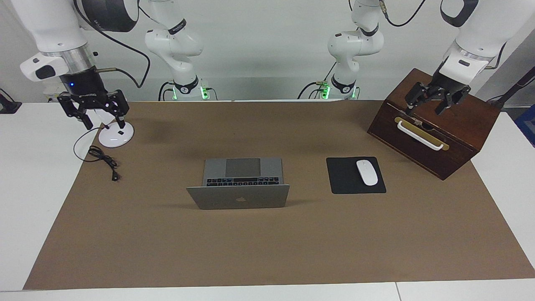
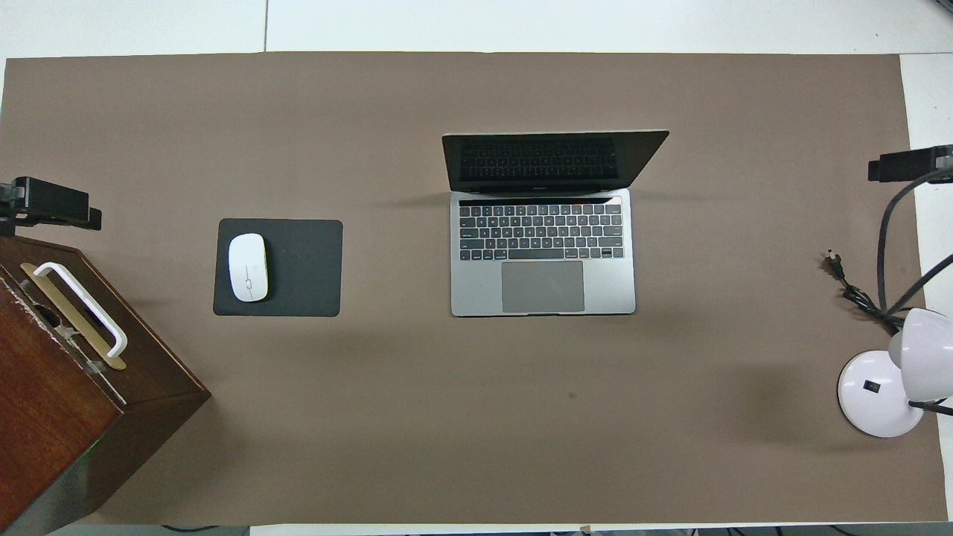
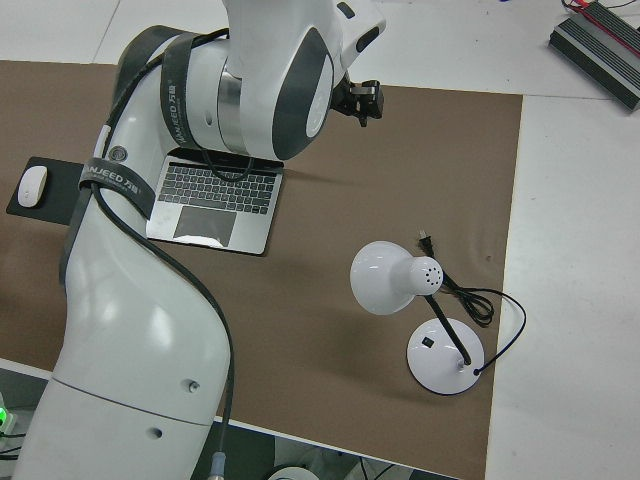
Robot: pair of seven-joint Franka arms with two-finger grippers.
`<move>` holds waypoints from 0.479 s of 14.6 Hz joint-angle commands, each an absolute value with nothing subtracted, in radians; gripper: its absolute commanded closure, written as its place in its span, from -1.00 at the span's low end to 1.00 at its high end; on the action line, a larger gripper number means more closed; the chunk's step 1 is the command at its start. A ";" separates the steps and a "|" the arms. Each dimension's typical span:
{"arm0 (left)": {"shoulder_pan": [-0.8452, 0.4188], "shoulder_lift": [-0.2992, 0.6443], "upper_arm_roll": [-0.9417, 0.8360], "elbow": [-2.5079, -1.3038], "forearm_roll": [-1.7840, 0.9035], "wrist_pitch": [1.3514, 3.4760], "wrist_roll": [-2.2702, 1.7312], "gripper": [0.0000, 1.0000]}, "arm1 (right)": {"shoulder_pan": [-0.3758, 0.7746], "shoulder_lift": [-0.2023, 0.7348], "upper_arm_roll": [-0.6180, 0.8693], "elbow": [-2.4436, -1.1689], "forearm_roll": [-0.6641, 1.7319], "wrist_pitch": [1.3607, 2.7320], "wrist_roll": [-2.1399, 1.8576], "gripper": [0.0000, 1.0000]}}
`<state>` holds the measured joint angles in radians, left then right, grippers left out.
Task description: Close laptop with both arms
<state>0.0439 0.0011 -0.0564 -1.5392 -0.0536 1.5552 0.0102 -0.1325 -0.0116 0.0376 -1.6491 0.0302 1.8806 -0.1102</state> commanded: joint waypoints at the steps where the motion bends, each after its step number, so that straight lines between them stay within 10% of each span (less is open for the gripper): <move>1: 0.046 -0.028 -0.055 -1.575 -0.057 1.566 0.006 -1.00 | -0.141 0.131 0.041 -1.497 0.008 1.876 -0.124 -0.80; 4: 0.043 -0.028 -0.055 -1.575 -0.057 1.569 0.006 -1.00 | -0.129 0.250 0.044 -1.422 0.000 1.988 -0.124 -0.62; 5: 0.043 -0.028 -0.055 -1.575 -0.057 1.571 0.008 -1.00 | -0.129 0.299 0.044 -1.389 0.000 2.018 -0.124 0.14; 7: 0.044 -0.029 -0.055 -1.585 -0.057 1.575 0.002 -1.00 | -0.127 0.397 0.052 -1.297 0.003 2.034 -0.124 0.78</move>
<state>0.0439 0.0011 -0.0563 -1.5397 -0.0536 1.5552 0.0102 -0.1252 0.2794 0.0408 -1.4334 0.0299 2.0347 -0.1116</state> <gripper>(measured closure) 0.000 0.414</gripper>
